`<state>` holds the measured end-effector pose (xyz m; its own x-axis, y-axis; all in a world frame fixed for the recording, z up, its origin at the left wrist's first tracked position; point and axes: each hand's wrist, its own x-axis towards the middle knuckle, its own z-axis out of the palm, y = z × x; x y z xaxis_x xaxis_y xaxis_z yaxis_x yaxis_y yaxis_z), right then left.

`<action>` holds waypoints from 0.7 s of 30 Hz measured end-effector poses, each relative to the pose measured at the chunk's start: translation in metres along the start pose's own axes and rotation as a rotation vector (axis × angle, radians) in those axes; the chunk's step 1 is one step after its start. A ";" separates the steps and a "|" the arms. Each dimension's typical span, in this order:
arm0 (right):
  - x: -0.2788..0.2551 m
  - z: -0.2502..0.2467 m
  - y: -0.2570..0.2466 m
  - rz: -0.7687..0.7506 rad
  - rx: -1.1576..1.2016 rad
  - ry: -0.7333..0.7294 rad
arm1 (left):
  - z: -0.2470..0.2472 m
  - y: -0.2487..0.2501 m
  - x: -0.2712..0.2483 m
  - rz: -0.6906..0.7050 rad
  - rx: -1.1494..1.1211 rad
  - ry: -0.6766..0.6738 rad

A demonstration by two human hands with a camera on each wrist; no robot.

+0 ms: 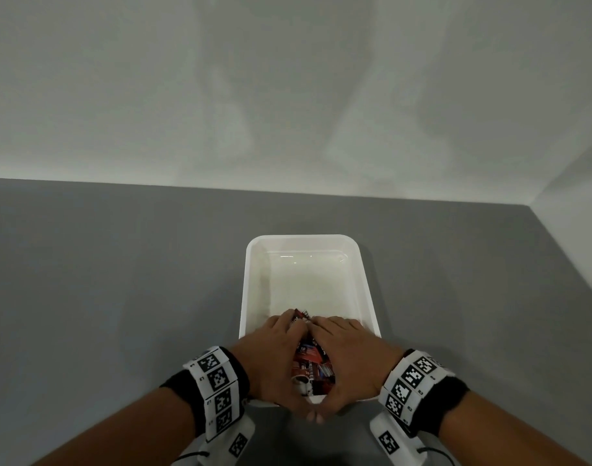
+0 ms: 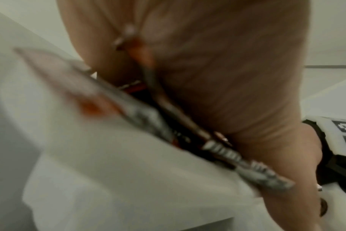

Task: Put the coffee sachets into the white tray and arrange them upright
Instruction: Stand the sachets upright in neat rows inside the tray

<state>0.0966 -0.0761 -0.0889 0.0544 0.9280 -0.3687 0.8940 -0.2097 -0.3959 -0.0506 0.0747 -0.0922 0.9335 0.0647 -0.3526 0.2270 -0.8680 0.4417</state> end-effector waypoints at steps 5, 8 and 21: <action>-0.001 0.004 -0.005 0.015 -0.050 0.085 | -0.004 0.000 -0.001 0.027 0.012 0.015; -0.001 0.009 -0.007 0.021 -0.094 0.127 | -0.003 -0.001 0.000 0.046 0.012 0.035; -0.001 0.018 -0.020 0.063 -0.133 0.173 | 0.000 -0.006 -0.003 0.102 0.080 0.081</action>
<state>0.0705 -0.0786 -0.0954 0.1771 0.9557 -0.2349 0.9367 -0.2369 -0.2579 -0.0545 0.0793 -0.0940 0.9708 0.0108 -0.2396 0.1097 -0.9084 0.4036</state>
